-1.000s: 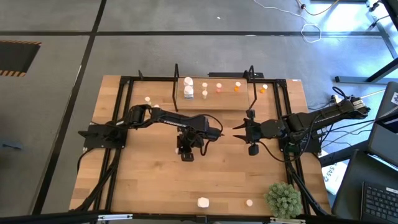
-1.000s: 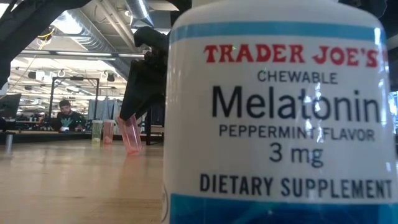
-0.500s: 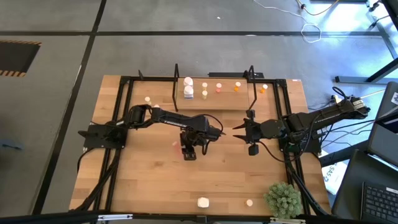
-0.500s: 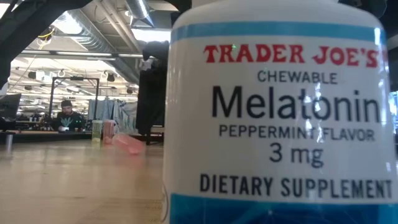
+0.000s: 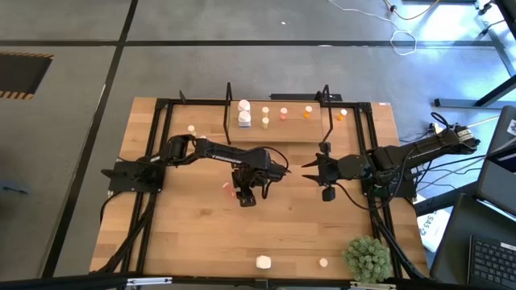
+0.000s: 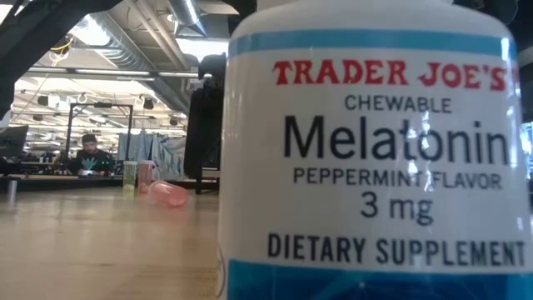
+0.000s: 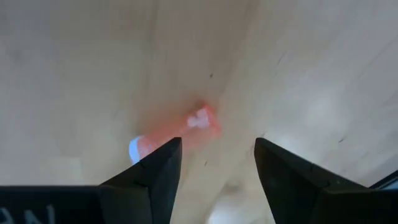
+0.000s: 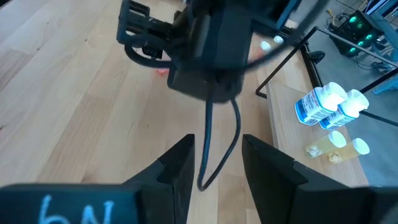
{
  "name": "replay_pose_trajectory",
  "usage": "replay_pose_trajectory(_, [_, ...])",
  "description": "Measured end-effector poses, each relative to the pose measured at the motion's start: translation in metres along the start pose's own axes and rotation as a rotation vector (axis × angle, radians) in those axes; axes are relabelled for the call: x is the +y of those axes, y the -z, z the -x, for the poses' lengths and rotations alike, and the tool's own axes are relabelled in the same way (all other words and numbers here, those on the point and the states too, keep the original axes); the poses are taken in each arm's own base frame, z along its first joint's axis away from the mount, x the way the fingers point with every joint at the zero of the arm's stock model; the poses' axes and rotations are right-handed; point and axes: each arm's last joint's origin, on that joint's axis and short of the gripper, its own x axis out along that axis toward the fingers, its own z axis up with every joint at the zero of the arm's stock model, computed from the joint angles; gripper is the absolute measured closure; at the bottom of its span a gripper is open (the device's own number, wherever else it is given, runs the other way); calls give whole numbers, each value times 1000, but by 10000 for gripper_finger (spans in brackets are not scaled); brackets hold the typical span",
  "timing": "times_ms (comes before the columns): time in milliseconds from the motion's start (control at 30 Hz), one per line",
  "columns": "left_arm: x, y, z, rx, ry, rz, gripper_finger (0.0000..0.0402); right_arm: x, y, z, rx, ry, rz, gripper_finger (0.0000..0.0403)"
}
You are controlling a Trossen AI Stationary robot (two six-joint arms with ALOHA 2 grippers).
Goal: Pick and place medicine bottles onto shelf by color
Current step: Put the bottom red pill bottle on the shelf aligned with the other red pill bottle
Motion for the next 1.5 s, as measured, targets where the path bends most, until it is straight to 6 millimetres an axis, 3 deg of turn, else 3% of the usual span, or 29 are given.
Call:
replay_pose_trajectory(367, [-24,51,55,-230,-182,68,207,0,0,0,-1,0,0,267])
replay_pose_trajectory(600, [-45,90,73,-332,-343,131,206,0,0,0,0,0,0,267])
replay_pose_trajectory(867, [-75,132,87,-475,-359,102,207,0,0,0,0,0,0,267])
replay_pose_trajectory(1133, [-81,180,112,-692,-363,168,208,0,0,0,-1,1,-1,267])
replay_pose_trajectory(1267, [-74,204,107,-744,-360,247,208,0,0,0,-1,0,0,267])
replay_pose_trajectory(1500, [-60,244,67,-743,-324,458,208,0,0,0,-3,-18,0,267])
